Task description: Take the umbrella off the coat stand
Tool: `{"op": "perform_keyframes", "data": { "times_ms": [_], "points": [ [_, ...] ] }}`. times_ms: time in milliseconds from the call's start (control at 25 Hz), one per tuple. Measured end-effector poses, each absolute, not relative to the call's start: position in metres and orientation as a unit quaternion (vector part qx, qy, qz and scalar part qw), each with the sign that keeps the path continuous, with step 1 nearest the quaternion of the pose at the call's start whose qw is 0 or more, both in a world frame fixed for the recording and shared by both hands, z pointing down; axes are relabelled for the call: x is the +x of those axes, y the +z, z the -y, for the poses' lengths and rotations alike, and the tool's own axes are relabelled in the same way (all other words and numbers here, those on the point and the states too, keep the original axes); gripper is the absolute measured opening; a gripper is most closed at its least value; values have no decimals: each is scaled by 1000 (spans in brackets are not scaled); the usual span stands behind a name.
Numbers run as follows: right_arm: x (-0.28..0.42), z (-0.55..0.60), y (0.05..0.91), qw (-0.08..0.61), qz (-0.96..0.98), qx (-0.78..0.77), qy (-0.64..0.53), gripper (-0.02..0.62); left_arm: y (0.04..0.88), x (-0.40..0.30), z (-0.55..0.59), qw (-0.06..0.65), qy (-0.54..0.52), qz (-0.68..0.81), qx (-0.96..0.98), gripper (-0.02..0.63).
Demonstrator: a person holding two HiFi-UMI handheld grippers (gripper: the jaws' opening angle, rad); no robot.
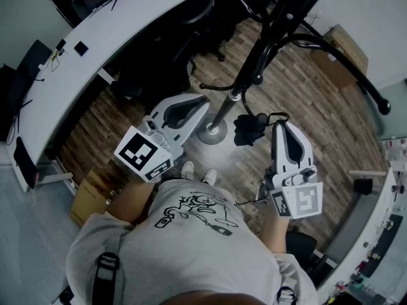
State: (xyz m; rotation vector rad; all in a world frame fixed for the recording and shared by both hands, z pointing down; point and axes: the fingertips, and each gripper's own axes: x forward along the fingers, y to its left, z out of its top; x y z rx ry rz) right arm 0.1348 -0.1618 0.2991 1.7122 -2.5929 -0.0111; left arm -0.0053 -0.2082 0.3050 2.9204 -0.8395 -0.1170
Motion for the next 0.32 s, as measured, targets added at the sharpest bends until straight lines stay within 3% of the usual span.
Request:
{"op": "perform_keyframes", "data": {
  "times_ms": [320],
  "points": [
    [137, 163, 299, 17, 835, 550, -5, 15, 305, -1, 210, 50, -39, 272, 960, 28]
  ]
}}
